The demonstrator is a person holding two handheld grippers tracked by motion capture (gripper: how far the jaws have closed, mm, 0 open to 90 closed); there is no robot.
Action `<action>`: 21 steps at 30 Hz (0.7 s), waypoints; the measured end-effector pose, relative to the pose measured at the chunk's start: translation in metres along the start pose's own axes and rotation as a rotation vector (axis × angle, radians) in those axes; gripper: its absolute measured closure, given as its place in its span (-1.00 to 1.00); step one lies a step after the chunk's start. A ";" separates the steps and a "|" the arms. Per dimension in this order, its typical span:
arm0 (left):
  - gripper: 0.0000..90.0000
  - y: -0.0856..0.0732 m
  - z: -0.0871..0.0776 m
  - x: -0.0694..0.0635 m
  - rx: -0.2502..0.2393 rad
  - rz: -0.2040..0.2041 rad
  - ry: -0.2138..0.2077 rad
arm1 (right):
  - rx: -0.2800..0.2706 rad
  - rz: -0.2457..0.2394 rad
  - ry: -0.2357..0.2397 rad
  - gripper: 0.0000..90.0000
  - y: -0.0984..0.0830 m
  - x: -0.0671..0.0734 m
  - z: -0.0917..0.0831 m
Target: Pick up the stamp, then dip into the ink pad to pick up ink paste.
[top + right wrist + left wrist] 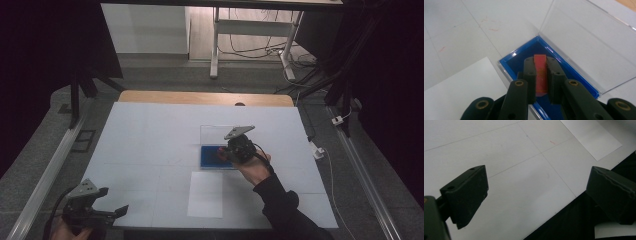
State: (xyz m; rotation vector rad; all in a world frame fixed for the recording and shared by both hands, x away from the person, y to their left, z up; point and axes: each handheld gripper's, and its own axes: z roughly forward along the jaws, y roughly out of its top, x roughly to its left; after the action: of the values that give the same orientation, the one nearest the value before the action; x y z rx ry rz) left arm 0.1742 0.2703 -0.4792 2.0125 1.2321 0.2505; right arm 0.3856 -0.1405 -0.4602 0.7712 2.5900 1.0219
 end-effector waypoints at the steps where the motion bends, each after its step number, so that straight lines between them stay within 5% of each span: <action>1: -0.90 0.000 0.000 0.000 0.000 0.000 0.000 | -0.005 0.000 0.004 0.78 0.000 0.000 -0.001; 8: -0.90 0.000 0.000 0.000 -0.001 0.001 -0.002 | -0.015 0.013 0.026 0.78 -0.001 0.001 -0.008; 21: -0.90 0.001 0.000 0.000 0.002 0.004 -0.006 | 0.015 0.032 -0.013 0.78 -0.003 -0.010 0.005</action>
State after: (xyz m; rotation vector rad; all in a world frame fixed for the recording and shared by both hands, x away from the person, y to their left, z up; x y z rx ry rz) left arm 0.1750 0.2701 -0.4792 2.0166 1.2250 0.2453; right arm 0.3946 -0.1454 -0.4659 0.8231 2.5854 1.0043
